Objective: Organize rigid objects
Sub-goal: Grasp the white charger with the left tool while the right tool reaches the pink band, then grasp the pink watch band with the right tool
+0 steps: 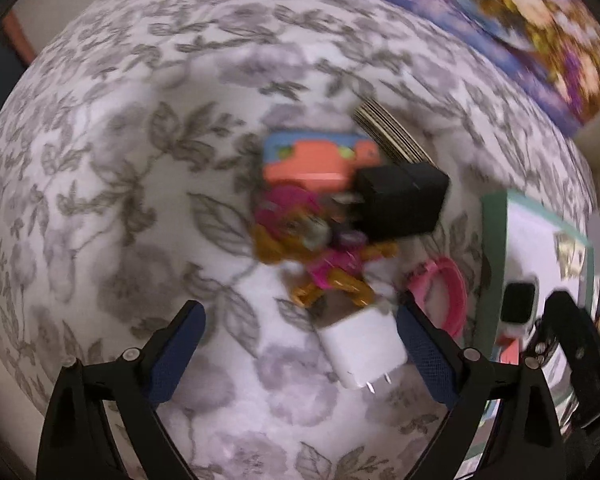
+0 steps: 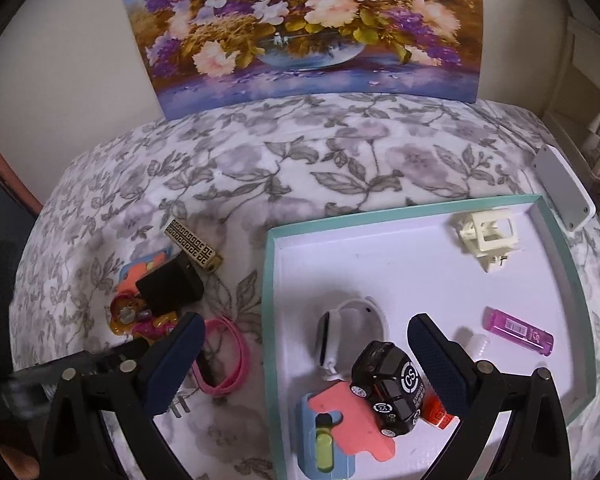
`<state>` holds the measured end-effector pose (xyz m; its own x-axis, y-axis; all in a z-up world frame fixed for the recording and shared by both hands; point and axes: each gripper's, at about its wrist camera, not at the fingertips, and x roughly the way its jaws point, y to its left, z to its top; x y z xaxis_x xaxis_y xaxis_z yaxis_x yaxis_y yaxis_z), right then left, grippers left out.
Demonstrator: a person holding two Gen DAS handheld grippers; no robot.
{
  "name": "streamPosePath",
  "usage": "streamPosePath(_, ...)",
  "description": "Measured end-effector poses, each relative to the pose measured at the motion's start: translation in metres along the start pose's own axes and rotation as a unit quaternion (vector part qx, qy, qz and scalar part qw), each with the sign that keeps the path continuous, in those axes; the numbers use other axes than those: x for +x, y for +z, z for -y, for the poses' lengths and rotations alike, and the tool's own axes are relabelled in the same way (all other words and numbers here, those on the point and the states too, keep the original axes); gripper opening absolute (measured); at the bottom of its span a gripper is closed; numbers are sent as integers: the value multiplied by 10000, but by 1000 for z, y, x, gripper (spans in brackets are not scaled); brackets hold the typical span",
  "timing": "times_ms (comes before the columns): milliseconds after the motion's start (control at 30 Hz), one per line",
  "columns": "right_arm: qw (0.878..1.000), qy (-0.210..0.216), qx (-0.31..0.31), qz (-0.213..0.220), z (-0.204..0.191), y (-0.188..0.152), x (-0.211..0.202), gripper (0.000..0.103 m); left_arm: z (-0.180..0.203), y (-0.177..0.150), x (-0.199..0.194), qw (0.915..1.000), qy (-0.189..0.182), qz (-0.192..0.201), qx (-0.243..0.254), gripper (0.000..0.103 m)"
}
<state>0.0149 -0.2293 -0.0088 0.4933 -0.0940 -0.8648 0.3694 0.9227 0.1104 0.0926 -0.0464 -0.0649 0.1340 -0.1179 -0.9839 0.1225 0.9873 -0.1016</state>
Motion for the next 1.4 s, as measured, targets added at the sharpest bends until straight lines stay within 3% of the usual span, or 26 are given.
streamPosePath(200, 10000, 20, -2, 16, 1, 0, 0, 103, 17, -10, 6, 9994, -208, -172, 223, 72)
streamPosePath(333, 10000, 49, -17, 19, 0, 0, 0, 103, 25, -16, 14, 9983, -382, -387, 201, 69)
streamPosePath(467, 10000, 51, -30, 13, -1, -1, 0, 103, 26, -20, 12, 9978, -525, -367, 170, 51)
streamPosePath(533, 10000, 67, -53, 6, -3, -1, 0, 102, 21, -19, 10, 9972, -645, -359, 94, 49)
streamPosePath(667, 9997, 185, -143, -13, -9, -2, 1, 98, -8, -15, 3, 9957, -837, -276, -299, 46)
streamPosePath(833, 9978, 497, -402, -156, -27, -6, 8, 84, -39, -12, -14, 9946, -771, 51, -698, 46)
streamPosePath(1100, 9929, 694, -822, -516, -55, -20, 28, 64, -61, -12, -18, 9935, -700, 71, -889, 44)
streamPosePath(1400, 9900, 665, -1098, -586, -72, -25, 32, 59, -64, -9, -16, 9940, -661, 65, -870, 44)
